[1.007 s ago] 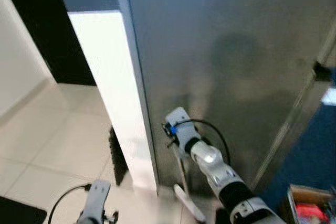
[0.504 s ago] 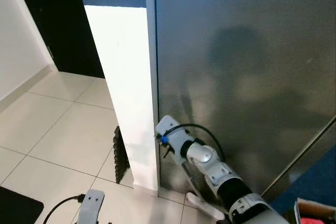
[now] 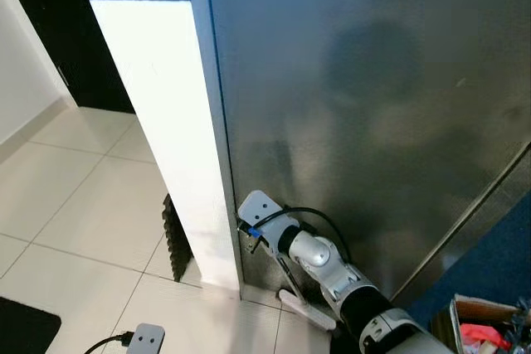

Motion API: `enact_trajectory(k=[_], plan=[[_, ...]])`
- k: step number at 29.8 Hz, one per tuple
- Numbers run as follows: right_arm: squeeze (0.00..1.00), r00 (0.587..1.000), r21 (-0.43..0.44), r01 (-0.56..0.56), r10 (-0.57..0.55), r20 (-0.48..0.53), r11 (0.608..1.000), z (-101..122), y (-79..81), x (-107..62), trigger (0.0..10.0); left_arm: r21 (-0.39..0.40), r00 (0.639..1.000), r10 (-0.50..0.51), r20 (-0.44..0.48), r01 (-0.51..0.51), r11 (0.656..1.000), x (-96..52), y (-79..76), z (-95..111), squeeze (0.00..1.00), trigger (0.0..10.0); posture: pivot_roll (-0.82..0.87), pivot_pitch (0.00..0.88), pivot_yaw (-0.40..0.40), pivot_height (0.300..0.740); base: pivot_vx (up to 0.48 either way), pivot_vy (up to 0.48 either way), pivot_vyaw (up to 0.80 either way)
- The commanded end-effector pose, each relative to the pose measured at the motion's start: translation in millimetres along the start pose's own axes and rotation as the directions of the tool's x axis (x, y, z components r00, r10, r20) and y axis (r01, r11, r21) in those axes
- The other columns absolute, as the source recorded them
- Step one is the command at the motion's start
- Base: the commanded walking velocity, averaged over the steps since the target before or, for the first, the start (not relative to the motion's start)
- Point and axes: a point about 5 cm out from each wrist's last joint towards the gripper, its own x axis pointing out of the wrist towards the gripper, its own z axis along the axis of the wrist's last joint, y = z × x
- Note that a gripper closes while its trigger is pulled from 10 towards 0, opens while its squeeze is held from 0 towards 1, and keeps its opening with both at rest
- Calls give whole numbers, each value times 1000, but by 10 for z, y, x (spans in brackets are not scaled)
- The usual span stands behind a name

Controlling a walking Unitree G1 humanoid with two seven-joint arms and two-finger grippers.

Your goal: Sweep floor

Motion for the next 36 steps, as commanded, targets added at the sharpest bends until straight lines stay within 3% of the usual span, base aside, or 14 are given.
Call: enact_trajectory(k=[1, 2, 4, 6, 10, 16, 27, 33, 34, 35, 36], plan=[[0, 995, 64, -63, 58, 75, 996, 100, 10, 0, 10000, 3, 1000, 10, -16, -10, 1000, -31, 57, -71, 0, 10000, 3, 123, 16, 740, 0, 0, 0], [0, 990, 122, -116, 105, 93, 986, 108, 18, -20, 10000, 4, 1000, 12, -18, -11, 1000, -36, 68, -80, 0, 10000, 4, 123, 17, 740, 0, 0, 0], [0, 983, 151, -159, 143, 115, 976, 118, 12, -43, 10000, 6, 1000, 12, -19, -12, 1000, -39, 78, -83, 0, 10000, 3, 122, 20, 740, 0, 0, 0], [0, 971, 162, -225, 207, 123, 961, 111, -15, -94, 10000, 9, 1000, 14, -19, -13, 1000, -41, 95, -81, 0, 10000, 3, 120, 22, 740, 0, 0, 0], [0, 967, 150, -247, 232, 110, 957, 87, -91, -141, 10000, 12, 1000, 14, -17, -14, 1000, -43, 109, -76, 0, 10000, 1, 118, 24, 740, 0, 0, 0], [0, 974, 137, -216, 202, 106, 967, 91, -204, -158, 10000, 13, 1000, 12, -11, -12, 1000, -42, 111, -68, 0, 10000, 0, 114, 26, 740, 0, 0, 0], [0, 980, 180, -199, 192, 58, 963, -33, -6, -142, 10000, 9, 1000, 7, -20, -7, 1000, -59, 77, -129, 0, 10000, 7, 137, 17, 740, 0, 0, 0], [0, 990, 187, -140, 136, 31, 972, -77, -47, -141, 10000, 9, 999, 6, -32, -6, 1000, -74, 66, -177, 0, 10000, 8, 137, 12, 740, 0, 0, 0], [157, 994, 174, -112, 109, 28, 978, -73, -71, -133, 10000, 7, 999, 6, -32, -6, 1000, -75, 67, -181, 0, 10000, 8, 137, 12, 740, 0, 0, 0], [157, 994, 174, -112, 109, 28, 978, -73, -71, -133, 10000, 7, 999, 6, -32, -6, 1000, -75, 67, -181, 0, 10000, 8, 137, 12, 740, 0, 0, 0], [616, 997, 155, -70, 67, 29, 985, -61, -106, -124, 10000, 6, 999, 6, -33, -5, 1000, -78, 66, -186, 0, 10000, 7, 136, 10, 740, 0, 0, 0]])
